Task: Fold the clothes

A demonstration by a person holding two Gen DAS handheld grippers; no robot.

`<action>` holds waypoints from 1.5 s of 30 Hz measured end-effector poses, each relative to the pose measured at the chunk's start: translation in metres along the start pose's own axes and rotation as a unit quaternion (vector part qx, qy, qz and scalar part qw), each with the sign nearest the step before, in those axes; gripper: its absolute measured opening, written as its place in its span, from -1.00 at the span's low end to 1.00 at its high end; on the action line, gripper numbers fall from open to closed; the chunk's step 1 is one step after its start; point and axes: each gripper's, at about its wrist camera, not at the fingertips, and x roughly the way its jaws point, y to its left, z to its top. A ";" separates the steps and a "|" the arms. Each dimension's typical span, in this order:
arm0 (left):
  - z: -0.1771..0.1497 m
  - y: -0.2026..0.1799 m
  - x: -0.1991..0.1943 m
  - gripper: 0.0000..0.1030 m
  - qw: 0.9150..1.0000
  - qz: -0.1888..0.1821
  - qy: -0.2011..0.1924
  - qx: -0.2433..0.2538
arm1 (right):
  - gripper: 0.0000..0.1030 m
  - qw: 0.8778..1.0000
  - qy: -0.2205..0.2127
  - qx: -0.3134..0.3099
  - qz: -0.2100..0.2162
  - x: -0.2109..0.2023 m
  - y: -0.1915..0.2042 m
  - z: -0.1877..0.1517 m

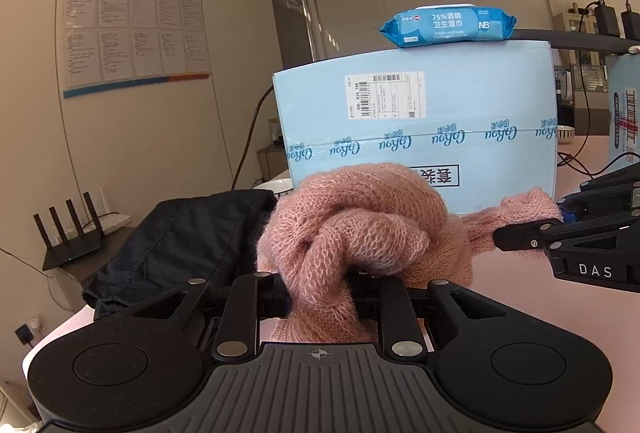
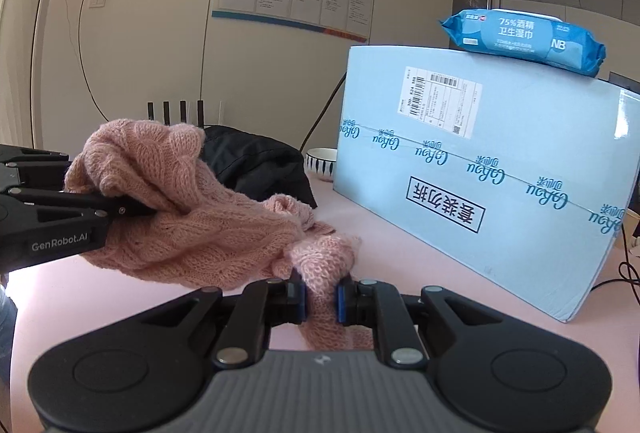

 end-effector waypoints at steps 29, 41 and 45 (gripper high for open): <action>0.031 -0.244 -0.015 -0.60 0.973 -0.199 0.006 0.115 | -0.71 0.966 0.011 0.098 -0.240 -0.245 -0.184 -0.093; -0.016 -0.251 -0.017 -0.60 0.957 -0.235 0.084 0.145 | -0.71 0.957 0.098 0.140 -0.234 -0.275 -0.175 -0.168; -0.030 -0.250 -0.020 -0.60 0.953 -0.242 0.101 0.154 | -0.71 0.955 0.132 0.152 -0.219 -0.274 -0.165 -0.183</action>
